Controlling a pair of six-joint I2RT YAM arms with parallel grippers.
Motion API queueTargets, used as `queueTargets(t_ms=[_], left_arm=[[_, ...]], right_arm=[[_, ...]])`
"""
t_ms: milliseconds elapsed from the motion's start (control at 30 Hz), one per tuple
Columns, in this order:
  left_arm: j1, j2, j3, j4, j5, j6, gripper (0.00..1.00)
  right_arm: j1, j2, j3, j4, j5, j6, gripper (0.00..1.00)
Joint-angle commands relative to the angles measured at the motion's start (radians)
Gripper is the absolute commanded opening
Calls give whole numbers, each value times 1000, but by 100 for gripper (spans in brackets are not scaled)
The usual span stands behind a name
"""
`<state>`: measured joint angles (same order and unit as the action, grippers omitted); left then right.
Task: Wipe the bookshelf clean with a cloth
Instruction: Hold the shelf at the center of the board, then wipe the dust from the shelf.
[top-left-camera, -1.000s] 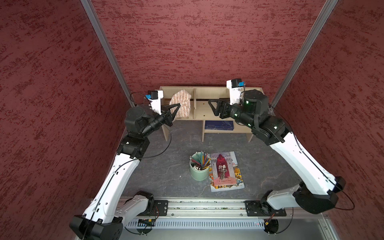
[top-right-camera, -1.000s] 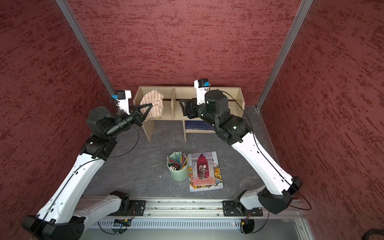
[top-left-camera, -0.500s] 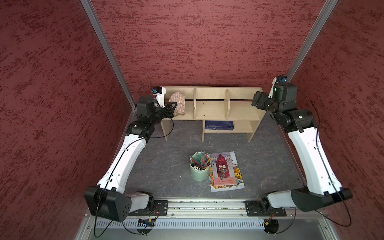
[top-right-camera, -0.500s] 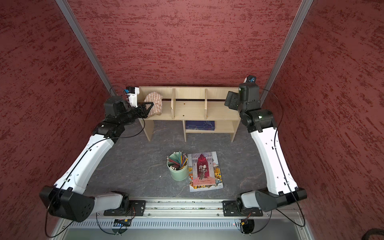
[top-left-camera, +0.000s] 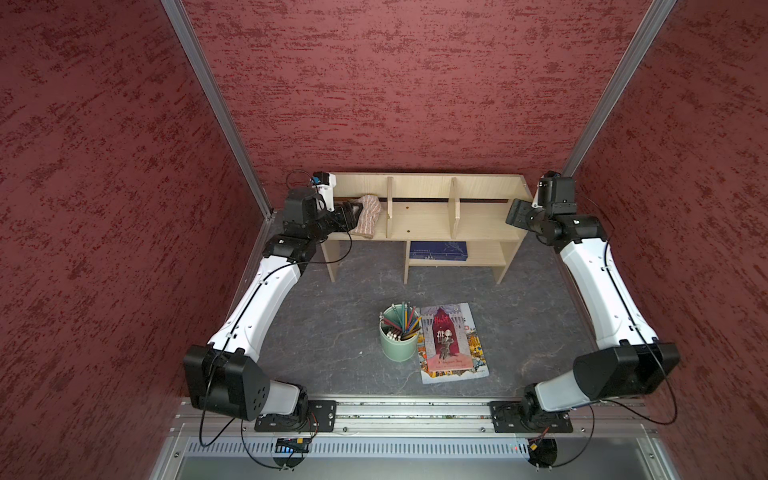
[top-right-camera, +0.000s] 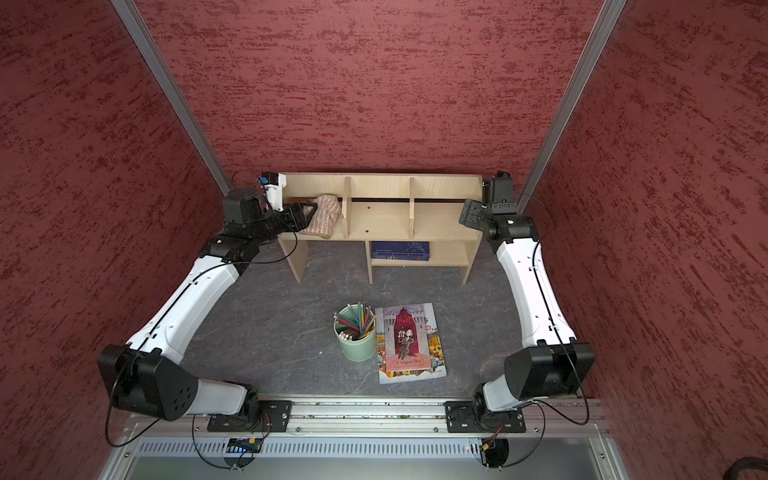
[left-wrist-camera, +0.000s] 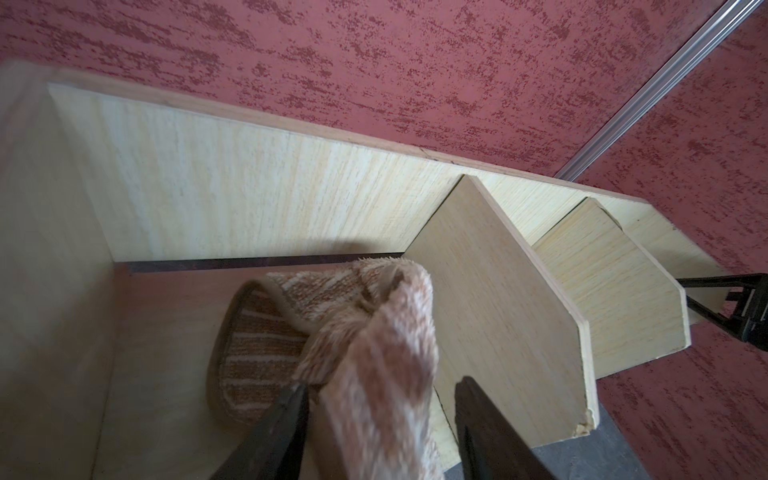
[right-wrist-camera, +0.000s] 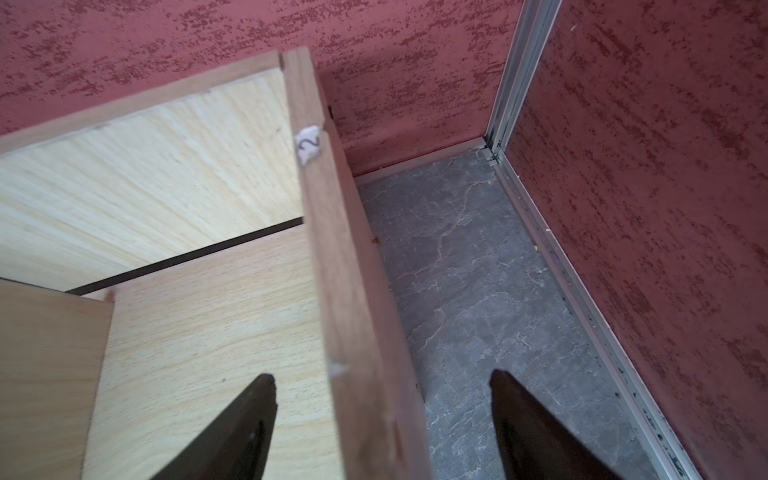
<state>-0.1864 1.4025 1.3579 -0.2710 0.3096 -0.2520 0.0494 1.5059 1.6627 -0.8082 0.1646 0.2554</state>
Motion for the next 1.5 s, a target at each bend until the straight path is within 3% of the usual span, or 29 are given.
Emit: queueTargets(t_ms=[0, 233, 367, 533, 633, 767, 900, 967, 1167, 1467], left_arm=[[-12, 8, -1, 20, -64, 24, 62], [-98, 47, -1, 20, -83, 76, 63], [-148, 69, -18, 14, -156, 104, 64], [-149, 114, 1, -12, -310, 78, 66], [-149, 124, 0, 18, -331, 74, 65], [-149, 123, -1, 47, -313, 64, 48], [-144, 95, -27, 50, -372, 54, 11], [-132, 70, -46, 50, -404, 43, 0], [-106, 64, -25, 17, -398, 59, 0], [-169, 172, 138, 35, -186, 66, 0]], right_arm=[[-4, -1, -25, 76, -64, -35, 75], [-6, -16, -67, 113, -90, -64, 47], [-5, -15, -70, 118, -115, -76, 36], [-5, -23, -82, 127, -143, -91, 27], [-8, -25, -89, 136, -173, -96, 22], [-12, -25, -86, 135, -196, -94, 17], [-24, -26, -86, 128, -212, -92, 11], [-26, -29, -87, 127, -218, -91, 7], [-28, -34, -95, 129, -225, -89, 1], [-30, -36, -99, 127, -228, -88, 0]])
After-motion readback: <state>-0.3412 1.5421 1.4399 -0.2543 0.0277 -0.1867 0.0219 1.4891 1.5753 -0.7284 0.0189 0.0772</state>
